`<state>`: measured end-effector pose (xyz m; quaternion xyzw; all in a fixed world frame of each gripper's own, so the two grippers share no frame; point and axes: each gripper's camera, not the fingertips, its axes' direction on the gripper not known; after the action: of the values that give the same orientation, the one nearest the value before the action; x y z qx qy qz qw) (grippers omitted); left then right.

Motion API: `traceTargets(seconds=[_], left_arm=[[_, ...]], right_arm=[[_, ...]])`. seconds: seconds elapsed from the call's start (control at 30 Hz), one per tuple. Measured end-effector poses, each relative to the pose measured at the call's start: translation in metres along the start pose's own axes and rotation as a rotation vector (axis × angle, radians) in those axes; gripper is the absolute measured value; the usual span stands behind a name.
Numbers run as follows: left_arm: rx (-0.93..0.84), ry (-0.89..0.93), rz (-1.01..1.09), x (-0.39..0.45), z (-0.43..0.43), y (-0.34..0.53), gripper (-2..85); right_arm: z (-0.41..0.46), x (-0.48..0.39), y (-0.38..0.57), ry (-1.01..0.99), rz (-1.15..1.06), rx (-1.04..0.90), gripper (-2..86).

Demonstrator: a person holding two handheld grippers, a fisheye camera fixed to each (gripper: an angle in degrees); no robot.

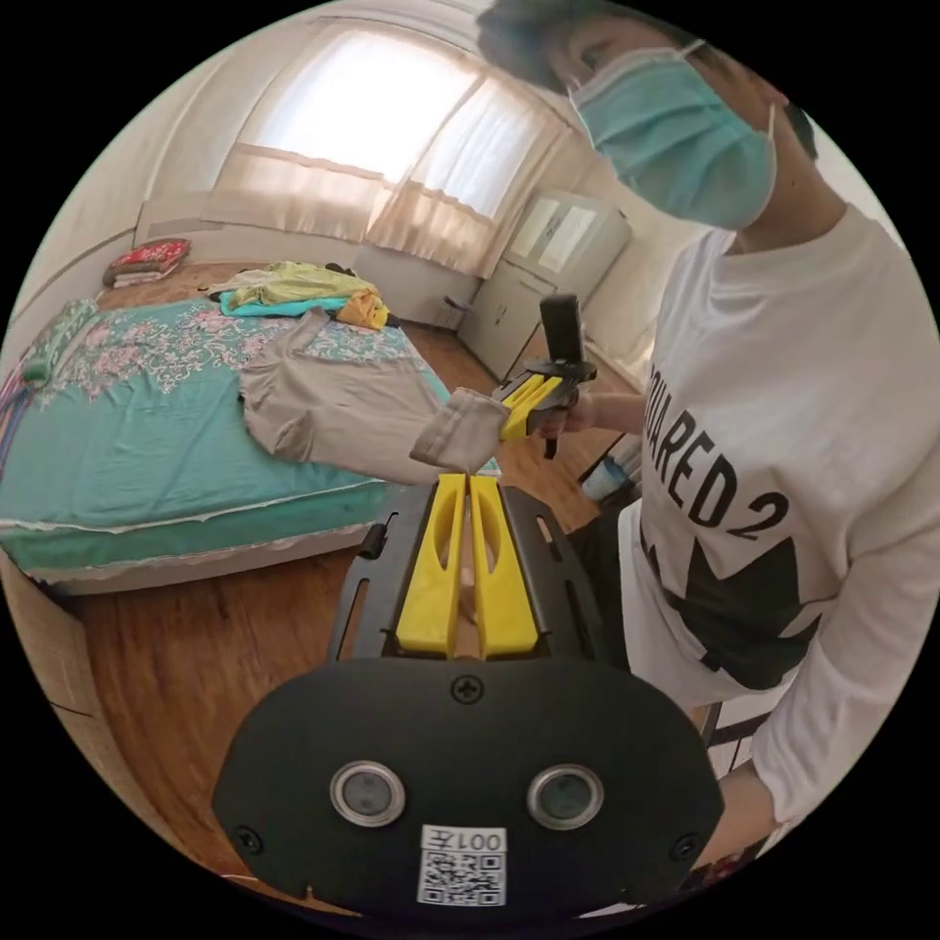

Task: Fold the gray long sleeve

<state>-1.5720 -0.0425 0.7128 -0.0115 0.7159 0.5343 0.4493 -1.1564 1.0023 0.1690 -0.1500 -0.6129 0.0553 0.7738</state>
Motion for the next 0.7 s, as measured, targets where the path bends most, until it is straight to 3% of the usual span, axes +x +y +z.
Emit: traceTargets(seconds=[0.23,0.5,0.7], left_arm=[[-0.122,-0.101,0.034,-0.012,0.017,-0.019,-0.9],[-0.406,0.107,-0.01,-0.052,0.106,-0.032,-0.9],[-0.431,0.182,0.008,-0.08,0.171,-0.07,-0.9]], right_arm=[[0.027,-0.023,0.012,0.083,0.01,-0.013,1.2],[0.057,0.008,0.046,0.003,0.139,-0.123,1.2],[0.019,0.052,0.065,-0.003,0.187,-0.095,1.1]])
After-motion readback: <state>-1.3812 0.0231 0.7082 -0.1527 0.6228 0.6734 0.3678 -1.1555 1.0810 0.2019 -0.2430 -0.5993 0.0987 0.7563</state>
